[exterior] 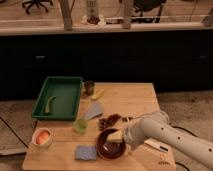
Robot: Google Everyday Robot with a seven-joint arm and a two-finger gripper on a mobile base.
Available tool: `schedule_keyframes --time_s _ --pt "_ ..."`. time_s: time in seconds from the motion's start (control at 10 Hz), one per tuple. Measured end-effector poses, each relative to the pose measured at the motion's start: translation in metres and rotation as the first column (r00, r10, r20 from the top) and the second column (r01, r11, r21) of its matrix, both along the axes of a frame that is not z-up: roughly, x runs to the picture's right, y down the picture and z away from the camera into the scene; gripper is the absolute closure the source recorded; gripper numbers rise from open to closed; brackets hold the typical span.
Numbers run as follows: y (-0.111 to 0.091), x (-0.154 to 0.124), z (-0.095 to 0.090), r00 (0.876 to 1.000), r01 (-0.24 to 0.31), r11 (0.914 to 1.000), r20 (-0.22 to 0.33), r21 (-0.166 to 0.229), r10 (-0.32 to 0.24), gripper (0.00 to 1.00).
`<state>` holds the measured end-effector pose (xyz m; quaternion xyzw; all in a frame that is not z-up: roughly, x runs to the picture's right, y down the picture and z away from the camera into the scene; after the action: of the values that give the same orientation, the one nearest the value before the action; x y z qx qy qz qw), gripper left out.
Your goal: Stack bowls into tray
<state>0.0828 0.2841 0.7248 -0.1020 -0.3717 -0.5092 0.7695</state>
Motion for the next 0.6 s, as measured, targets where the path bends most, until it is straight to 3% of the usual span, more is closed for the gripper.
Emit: schedule_keyframes --time_s 0.6 --pt "0.008 0.001 0.017 0.995 -0.081 0.9967 0.053 -0.006 0.081 0.2"
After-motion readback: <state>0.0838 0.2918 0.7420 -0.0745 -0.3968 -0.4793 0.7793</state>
